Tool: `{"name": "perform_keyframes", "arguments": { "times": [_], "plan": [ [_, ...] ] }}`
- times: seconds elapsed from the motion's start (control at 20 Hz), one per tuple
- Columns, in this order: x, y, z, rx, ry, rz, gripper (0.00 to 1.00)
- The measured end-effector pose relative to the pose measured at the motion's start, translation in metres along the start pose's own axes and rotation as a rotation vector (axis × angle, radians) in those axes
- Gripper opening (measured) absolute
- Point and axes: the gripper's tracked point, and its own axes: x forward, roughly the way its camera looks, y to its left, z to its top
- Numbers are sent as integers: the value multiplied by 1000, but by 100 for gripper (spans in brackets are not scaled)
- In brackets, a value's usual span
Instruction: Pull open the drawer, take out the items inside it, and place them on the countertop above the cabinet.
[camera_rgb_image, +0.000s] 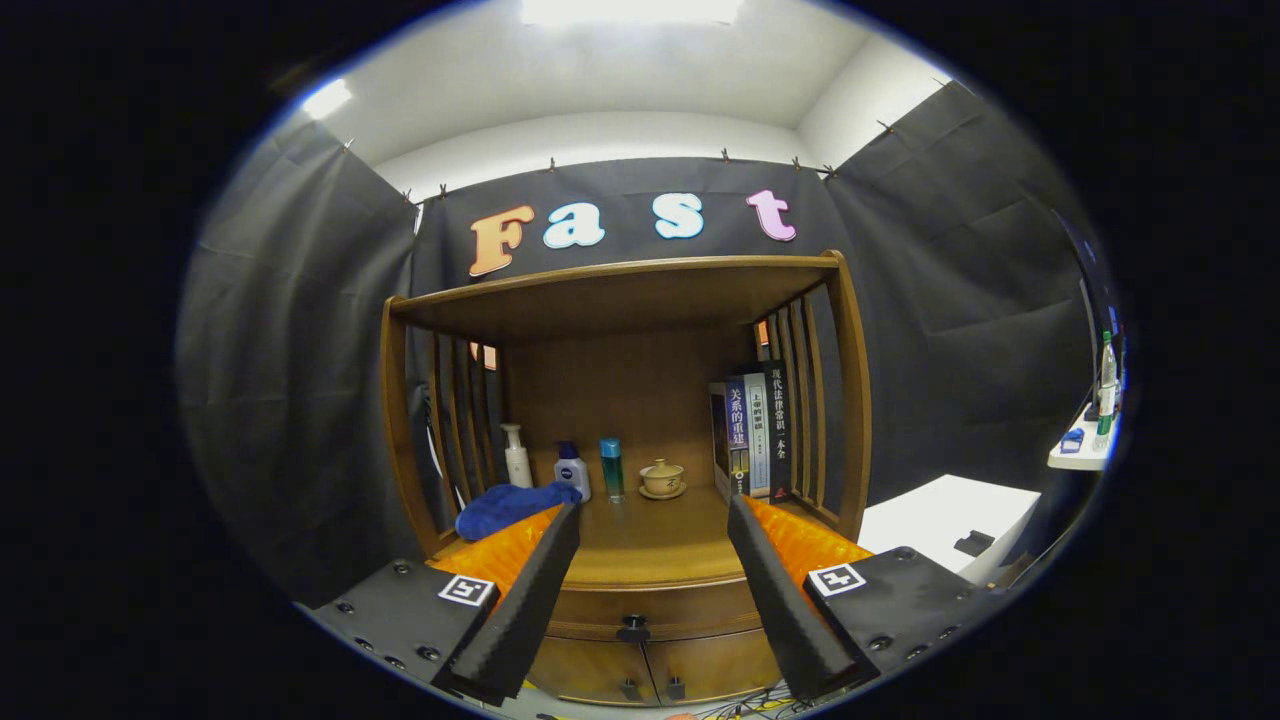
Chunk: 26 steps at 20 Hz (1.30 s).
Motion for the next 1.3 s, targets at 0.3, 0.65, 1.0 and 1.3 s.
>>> {"name": "perform_keyframes", "arguments": {
  "times": [0.3,0.65,1.0,1.3],
  "plan": [
    [7,18,-23,-26,38,25,98],
    [22,34,-60,-15,59,-8,98],
    [35,36,-109,-9,69,-18,98],
    [48,43,-167,-36,106,6,98]
  ]
}}
